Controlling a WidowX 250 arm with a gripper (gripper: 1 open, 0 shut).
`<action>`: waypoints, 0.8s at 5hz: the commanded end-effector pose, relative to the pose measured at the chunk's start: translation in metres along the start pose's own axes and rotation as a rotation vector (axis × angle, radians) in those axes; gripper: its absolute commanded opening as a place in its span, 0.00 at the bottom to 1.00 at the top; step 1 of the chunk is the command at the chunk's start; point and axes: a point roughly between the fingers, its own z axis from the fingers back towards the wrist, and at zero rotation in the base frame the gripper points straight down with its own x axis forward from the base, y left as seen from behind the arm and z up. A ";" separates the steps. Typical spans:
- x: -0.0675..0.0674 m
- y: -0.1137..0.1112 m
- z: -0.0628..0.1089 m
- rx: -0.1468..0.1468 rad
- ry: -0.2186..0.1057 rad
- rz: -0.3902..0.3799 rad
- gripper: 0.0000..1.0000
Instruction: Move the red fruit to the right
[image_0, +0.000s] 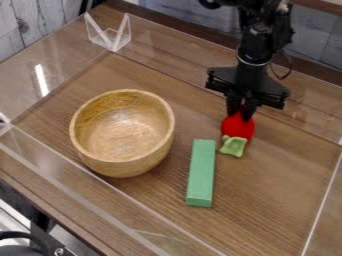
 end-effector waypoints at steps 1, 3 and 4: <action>0.000 0.003 -0.002 -0.003 0.006 0.012 0.00; -0.005 0.006 -0.008 -0.004 0.034 0.032 1.00; -0.007 0.003 -0.004 0.001 0.035 0.037 1.00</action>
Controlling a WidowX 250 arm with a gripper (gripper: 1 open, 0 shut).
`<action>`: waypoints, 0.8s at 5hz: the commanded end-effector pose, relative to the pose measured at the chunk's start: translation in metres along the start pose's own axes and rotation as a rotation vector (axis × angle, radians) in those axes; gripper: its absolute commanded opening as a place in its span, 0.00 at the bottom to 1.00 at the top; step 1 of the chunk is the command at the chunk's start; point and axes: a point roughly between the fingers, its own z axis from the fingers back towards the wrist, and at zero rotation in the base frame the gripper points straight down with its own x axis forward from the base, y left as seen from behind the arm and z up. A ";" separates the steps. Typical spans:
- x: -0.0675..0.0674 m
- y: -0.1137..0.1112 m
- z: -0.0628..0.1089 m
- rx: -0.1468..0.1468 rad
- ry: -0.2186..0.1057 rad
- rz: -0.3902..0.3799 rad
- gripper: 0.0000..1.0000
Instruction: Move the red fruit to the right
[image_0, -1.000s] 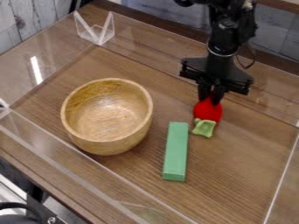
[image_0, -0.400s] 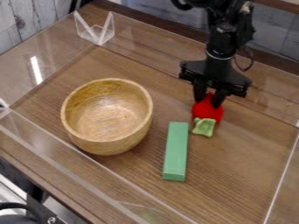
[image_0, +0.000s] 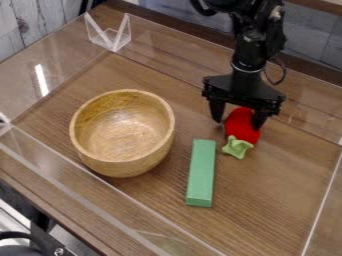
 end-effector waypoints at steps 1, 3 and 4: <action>-0.002 -0.004 0.009 0.007 -0.006 -0.011 1.00; -0.006 -0.012 0.017 0.008 -0.006 -0.002 1.00; -0.007 -0.014 0.020 -0.002 0.005 -0.004 1.00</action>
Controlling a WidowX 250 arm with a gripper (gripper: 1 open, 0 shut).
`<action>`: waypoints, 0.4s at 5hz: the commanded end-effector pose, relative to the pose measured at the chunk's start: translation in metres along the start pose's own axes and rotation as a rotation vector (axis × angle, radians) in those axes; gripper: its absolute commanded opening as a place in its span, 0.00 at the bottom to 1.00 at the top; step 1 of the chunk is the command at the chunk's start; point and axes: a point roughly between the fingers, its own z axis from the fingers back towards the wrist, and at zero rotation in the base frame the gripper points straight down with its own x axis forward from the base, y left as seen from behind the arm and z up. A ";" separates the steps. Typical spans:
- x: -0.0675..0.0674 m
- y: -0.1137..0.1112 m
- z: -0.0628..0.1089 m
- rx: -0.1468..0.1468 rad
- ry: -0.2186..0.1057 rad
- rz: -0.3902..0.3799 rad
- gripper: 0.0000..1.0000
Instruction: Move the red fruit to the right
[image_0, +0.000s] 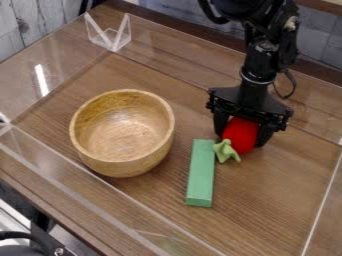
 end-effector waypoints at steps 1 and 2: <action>0.008 -0.004 0.020 -0.032 -0.044 0.001 1.00; 0.006 -0.007 0.022 -0.042 -0.035 -0.003 1.00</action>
